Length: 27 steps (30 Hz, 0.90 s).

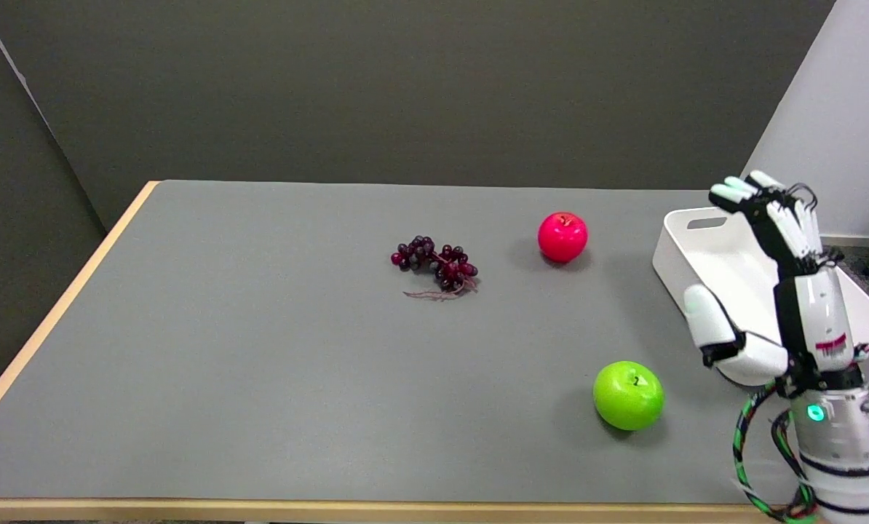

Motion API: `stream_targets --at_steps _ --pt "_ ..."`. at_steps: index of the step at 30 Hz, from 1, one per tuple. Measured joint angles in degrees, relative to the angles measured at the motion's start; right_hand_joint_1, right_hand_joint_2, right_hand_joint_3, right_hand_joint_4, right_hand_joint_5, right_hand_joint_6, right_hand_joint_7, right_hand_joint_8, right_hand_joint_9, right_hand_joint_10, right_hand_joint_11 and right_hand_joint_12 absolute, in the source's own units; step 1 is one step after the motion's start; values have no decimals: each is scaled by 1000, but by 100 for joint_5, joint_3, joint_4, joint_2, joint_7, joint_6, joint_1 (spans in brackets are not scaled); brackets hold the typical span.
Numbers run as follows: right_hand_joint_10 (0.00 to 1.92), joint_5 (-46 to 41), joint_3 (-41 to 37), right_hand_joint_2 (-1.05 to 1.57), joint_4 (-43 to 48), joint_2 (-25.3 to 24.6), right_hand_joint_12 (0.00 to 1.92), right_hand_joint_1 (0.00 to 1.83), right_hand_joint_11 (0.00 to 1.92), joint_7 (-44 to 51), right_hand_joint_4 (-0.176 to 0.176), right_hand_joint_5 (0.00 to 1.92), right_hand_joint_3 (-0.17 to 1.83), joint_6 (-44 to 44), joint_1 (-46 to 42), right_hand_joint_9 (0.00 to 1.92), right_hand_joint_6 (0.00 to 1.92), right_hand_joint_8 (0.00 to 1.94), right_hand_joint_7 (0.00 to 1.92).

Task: Pick up the green apple.

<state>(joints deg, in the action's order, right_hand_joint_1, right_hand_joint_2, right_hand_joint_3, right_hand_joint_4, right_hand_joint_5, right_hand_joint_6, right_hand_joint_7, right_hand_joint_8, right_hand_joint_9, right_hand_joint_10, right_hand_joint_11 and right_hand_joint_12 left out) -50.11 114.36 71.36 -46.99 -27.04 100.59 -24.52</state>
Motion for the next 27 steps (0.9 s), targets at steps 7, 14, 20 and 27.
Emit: stream_targets --at_steps 7,14,20,27 --pt "591 89 191 607 41 -45 865 342 -1 13 15 268 956 66 -349 45 563 414 288" --pt "636 223 361 603 26 -111 948 343 -1 35 5 274 952 -140 -553 87 567 443 314" --pt "660 358 447 609 -14 -157 974 338 -1 153 1 283 952 -453 -646 113 575 461 334" --pt "675 472 515 609 -84 -200 981 333 -1 386 1 292 949 -868 -652 132 590 480 348"
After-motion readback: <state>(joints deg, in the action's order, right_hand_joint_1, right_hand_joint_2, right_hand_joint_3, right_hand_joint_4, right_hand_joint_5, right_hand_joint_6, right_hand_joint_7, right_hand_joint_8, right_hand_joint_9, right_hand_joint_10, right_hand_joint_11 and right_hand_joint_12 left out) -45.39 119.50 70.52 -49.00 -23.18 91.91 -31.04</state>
